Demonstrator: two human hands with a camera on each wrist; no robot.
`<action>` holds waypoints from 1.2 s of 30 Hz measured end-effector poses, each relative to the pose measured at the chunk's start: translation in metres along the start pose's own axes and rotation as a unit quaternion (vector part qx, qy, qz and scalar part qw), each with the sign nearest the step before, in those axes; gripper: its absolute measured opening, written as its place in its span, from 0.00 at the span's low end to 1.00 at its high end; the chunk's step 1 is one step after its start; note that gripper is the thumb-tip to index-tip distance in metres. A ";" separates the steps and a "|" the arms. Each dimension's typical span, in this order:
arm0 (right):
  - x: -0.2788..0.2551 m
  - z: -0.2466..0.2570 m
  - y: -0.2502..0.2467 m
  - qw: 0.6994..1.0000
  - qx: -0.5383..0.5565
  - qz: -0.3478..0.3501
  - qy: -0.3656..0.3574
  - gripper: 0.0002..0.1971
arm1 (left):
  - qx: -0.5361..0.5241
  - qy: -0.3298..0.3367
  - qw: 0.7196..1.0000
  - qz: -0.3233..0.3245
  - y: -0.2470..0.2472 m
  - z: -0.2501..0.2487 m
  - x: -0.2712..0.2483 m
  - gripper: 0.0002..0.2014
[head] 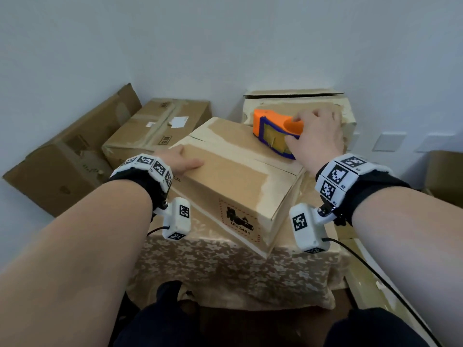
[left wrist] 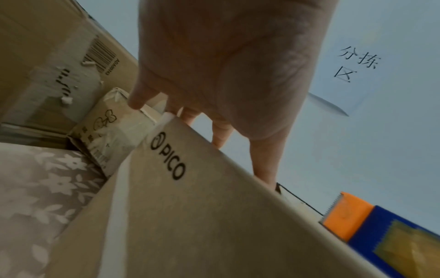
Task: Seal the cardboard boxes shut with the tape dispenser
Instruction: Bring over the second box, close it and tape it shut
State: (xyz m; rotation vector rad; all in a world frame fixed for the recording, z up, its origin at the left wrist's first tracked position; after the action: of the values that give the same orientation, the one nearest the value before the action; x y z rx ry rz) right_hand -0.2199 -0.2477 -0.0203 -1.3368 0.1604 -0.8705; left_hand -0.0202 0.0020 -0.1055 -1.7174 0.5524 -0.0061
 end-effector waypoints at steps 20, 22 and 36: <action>-0.082 -0.003 0.059 0.927 -0.127 0.343 0.082 0.32 | 0.065 0.072 0.989 0.110 0.015 -0.003 -0.075 0.38; -0.087 -0.007 0.062 0.931 -0.129 0.318 0.121 0.42 | 0.067 0.094 0.986 0.124 0.017 -0.001 -0.081 0.41; -0.097 0.070 0.095 0.925 -0.114 0.359 0.053 0.43 | -0.021 0.174 0.980 0.089 0.020 0.015 -0.089 0.53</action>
State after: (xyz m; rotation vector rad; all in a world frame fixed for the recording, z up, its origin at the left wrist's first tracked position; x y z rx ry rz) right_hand -0.2033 -0.1343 -0.1215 -1.3016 0.8036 -0.2990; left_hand -0.1012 0.0458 -0.1019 -1.7128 0.9697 -0.1718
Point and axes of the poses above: each hand's wrist, its own x-axis towards the middle knuckle, its own y-axis out of the palm, z = x × y, the point moved 10 cm from there along x, towards the middle knuckle, and after that the axes turned 7 degrees about -x, right-handed, at the moved point
